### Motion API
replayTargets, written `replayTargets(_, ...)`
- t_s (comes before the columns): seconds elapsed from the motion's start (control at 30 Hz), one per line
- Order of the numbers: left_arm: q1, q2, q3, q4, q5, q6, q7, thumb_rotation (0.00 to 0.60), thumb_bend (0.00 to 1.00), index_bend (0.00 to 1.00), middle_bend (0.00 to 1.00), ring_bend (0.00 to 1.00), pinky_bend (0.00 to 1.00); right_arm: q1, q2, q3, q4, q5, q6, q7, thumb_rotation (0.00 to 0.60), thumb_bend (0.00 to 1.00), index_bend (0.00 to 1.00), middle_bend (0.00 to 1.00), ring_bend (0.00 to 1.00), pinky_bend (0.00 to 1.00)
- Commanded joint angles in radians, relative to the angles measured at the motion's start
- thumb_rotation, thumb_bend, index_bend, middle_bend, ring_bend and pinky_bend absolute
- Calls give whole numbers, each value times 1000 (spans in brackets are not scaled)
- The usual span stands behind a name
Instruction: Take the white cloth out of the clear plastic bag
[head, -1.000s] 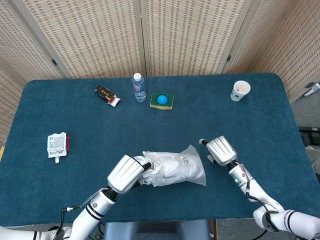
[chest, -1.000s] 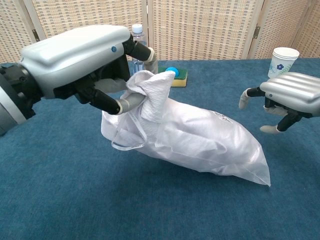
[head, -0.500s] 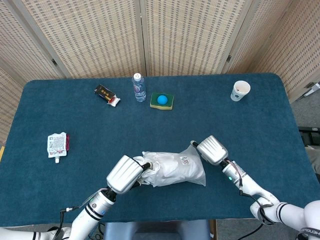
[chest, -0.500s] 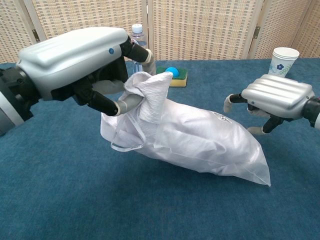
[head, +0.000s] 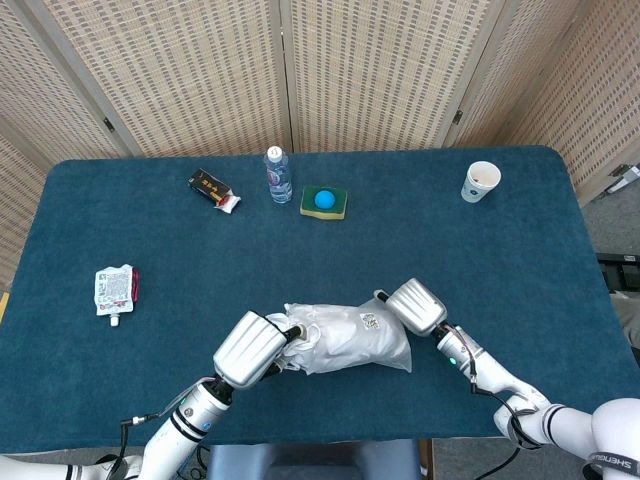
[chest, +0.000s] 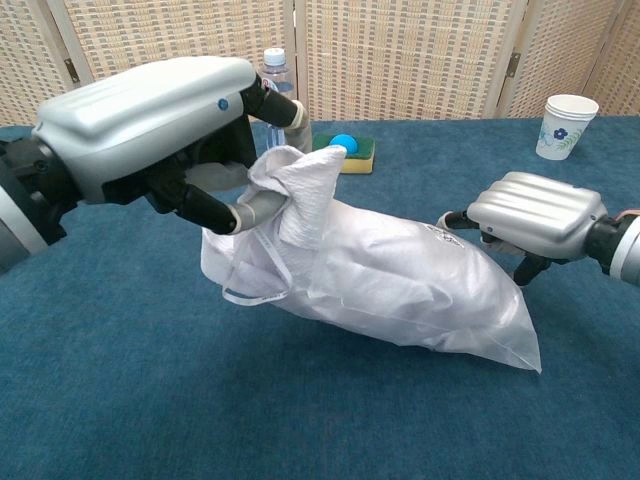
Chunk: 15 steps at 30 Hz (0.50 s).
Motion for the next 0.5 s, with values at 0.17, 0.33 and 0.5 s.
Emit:
replayTargets(0.17,3,-2,2,1,2,1,-2,600,580,701,1000,932,1000,3,-17,4,2,16,-12,-3,600,255,385,1000,1000,1000)
replayTargets(0.33,5,-4,1,1,3,3,-5,600,580,701,1000,932,1000,4,-25,8,-2,31,-24,-11,600,301,466,1000,1000,1000)
replayTargets(0.5,7,-6,1,1,5,5,-6,600,580,701,1000,933,1000,6,-33,11,-5,43,-34,-20,600,373,486,1000,1000,1000)
